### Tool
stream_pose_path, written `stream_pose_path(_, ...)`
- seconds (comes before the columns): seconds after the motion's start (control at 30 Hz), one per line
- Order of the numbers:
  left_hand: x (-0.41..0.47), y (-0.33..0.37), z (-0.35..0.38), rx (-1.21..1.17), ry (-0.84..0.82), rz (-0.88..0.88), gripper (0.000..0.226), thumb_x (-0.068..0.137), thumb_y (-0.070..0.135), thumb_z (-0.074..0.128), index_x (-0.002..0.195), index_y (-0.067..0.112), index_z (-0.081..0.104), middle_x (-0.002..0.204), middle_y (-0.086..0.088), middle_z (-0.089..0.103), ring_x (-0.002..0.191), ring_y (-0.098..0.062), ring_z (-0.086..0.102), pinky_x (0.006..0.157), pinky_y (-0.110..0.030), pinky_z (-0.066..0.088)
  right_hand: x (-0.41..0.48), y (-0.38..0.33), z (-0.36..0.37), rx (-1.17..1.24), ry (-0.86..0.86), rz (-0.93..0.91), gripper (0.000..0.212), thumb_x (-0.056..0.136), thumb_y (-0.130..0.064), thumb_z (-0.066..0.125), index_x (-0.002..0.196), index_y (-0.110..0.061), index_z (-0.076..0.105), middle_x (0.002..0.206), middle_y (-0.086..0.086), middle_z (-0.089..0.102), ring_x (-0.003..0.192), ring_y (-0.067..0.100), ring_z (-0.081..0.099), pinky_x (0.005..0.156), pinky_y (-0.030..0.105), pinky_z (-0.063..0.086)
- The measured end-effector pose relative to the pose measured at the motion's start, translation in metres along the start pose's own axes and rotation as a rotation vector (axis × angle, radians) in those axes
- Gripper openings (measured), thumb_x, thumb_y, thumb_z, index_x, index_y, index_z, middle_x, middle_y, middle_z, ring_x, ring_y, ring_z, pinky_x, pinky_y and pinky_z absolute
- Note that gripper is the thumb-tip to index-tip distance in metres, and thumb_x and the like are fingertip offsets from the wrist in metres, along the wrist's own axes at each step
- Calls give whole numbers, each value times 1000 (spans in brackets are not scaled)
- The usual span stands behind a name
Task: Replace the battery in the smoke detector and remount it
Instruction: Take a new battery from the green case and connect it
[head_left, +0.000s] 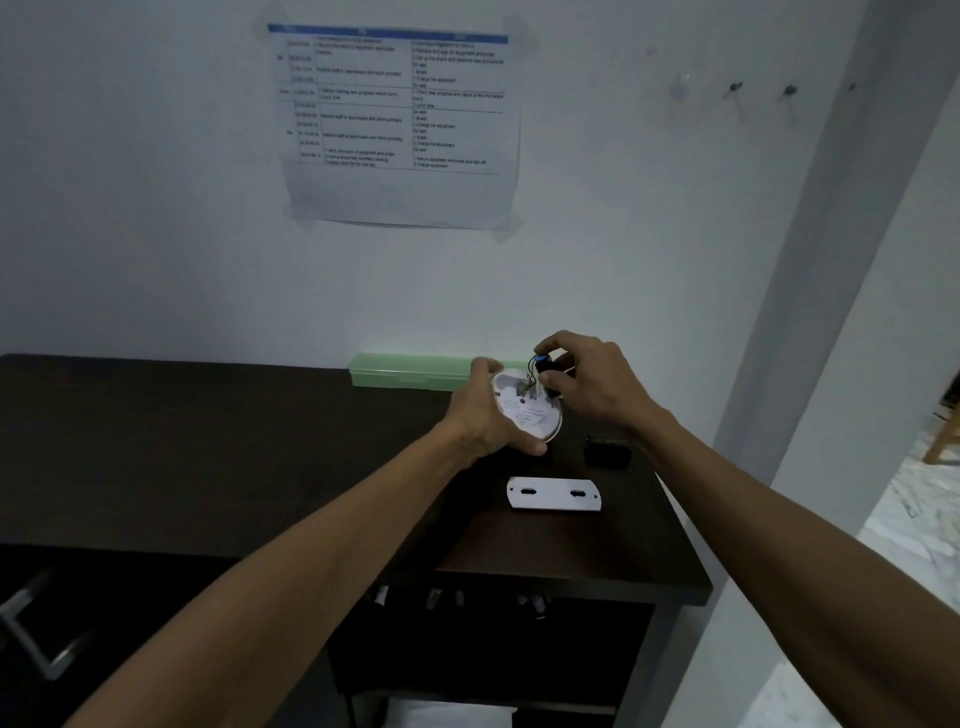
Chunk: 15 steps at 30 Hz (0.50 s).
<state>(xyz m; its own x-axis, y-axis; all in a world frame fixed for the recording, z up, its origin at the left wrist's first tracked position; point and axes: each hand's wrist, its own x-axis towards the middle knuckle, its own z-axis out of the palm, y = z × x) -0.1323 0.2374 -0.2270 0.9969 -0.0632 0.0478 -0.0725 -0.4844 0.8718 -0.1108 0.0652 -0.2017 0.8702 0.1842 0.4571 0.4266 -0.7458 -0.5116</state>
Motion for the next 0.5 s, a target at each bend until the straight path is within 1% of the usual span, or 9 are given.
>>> stream_pose_path(0.1,4,0,-1,-116,-9,10,103,50,5,96,130,32,38,121,-6,61,108,-26,61,86,-36,59,-2,-4,-1,122,13,-4,24,87,-14,70,110,-18,63,102,3,73,85,15,72,75,31,60)
stream_pose_path(0.2,9,0,0,-211,-4,-7,84,61,1,90,125,35,46,118,-11,64,103,-28,67,86,-45,61,-3,-7,1,173,24,-20,26,84,-15,75,107,-16,64,96,1,74,83,11,73,74,28,61)
stream_pose_path(0.27,9,1,0,-218,-1,-6,79,66,-3,87,125,34,49,117,-9,64,102,-27,67,87,-44,61,-2,-8,4,179,34,-26,29,80,-17,79,105,-18,65,91,-1,76,81,8,73,77,31,60)
stream_pose_path(0.33,9,2,0,-213,8,-1,78,67,-3,86,126,33,51,116,-6,62,103,-26,65,86,-40,60,0,-8,6,198,39,-20,30,77,-17,81,104,-20,66,90,-2,76,82,9,73,80,35,60)
stream_pose_path(0.4,10,1,1,-218,20,0,78,67,-3,86,128,31,52,115,-4,61,103,-25,64,85,-37,60,0,-7,7,201,40,-11,31,75,-14,81,101,-21,65,89,-3,76,82,9,73,80,37,60)
stream_pose_path(0.5,11,0,1,-242,36,-3,78,65,-4,87,129,29,53,117,-4,63,103,-23,64,86,-36,60,-2,-5,8,231,47,4,30,73,-6,82,95,-18,66,90,-5,75,80,8,73,79,38,61)
